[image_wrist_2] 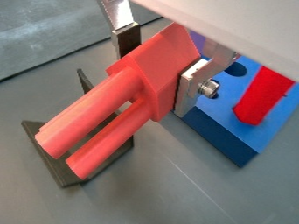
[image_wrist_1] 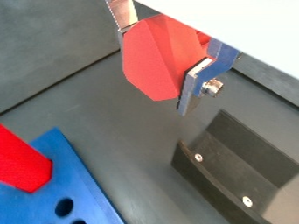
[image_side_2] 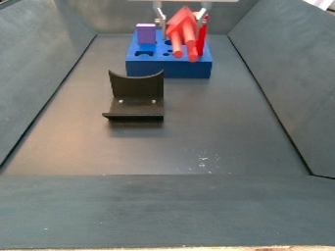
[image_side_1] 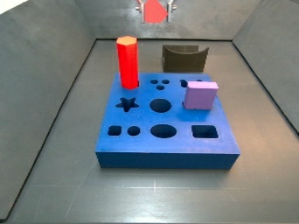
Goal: Pick up the 3 prong object. Move up. Rotate the 3 prong object. Place the 3 prong object on the fixture. Regrasp the 3 prong object. Move to above the board. Insert the 3 prong object.
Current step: Place the 3 prong object on the fixture.
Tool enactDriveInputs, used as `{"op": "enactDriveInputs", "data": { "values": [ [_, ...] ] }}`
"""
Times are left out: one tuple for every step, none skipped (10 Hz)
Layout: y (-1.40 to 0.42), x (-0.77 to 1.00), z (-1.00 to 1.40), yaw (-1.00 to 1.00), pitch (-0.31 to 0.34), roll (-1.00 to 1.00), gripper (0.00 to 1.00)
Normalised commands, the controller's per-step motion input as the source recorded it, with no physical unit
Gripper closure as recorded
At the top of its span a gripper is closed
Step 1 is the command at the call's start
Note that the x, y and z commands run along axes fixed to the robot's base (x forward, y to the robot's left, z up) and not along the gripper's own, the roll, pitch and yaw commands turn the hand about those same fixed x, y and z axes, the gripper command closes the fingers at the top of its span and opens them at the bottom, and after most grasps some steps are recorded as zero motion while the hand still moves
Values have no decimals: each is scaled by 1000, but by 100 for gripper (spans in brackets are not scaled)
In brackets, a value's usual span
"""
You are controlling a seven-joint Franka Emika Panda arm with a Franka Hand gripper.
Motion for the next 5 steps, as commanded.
{"op": "enactDriveInputs", "data": {
  "values": [
    [421, 1000, 367, -123, -69, -1000, 100],
    [445, 1000, 377, -129, -59, -1000, 100],
    [389, 1000, 298, -129, -44, -1000, 100],
    [287, 1000, 193, -125, -36, -1000, 100],
    [178, 886, 98, -121, -21, -1000, 100]
  ]
}}
